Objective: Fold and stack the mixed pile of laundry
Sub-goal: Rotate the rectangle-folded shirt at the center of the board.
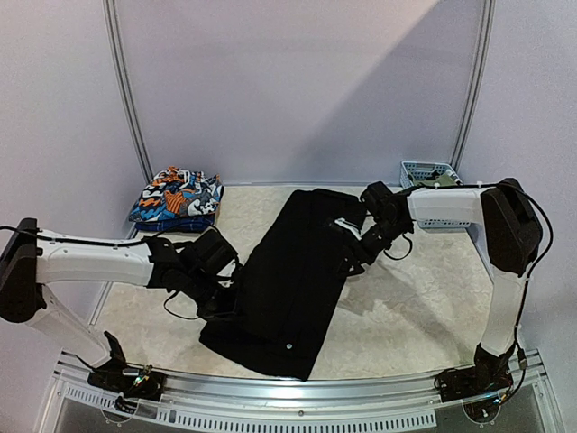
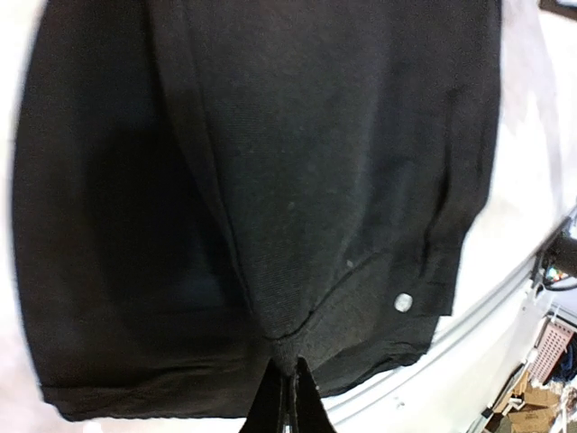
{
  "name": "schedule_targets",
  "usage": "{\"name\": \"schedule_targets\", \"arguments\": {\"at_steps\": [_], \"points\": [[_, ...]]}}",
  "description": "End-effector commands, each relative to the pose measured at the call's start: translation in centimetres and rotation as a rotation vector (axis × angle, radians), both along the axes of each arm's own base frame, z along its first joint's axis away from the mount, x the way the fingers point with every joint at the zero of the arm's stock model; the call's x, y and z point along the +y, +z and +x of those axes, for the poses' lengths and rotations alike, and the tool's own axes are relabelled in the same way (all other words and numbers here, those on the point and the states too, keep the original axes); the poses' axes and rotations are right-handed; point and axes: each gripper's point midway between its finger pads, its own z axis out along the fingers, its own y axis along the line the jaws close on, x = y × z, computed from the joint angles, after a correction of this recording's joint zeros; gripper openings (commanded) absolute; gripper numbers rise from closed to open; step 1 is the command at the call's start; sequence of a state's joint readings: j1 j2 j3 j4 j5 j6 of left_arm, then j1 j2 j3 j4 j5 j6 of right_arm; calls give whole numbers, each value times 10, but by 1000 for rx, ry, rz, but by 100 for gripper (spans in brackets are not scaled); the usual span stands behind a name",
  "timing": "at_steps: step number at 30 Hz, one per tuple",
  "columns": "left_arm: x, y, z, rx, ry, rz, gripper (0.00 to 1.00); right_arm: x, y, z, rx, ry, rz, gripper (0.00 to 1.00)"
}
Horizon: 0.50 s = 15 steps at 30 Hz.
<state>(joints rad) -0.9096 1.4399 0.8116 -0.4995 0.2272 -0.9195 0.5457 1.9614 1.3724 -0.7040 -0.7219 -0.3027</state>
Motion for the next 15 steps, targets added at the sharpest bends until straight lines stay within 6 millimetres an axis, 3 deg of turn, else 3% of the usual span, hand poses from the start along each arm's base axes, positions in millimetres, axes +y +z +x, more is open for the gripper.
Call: {"name": "schedule_targets", "arguments": {"at_steps": [1,8,15], "points": [[25,-10,7,10,11,54,0,5,-5,-9,31,36,3,84],[38,-21,22,27,5,90,1,5,-6,-11,34,42,3,84],[38,-30,17,81,-42,124,12,3,-6,-13,40,48,-6,84]]}}
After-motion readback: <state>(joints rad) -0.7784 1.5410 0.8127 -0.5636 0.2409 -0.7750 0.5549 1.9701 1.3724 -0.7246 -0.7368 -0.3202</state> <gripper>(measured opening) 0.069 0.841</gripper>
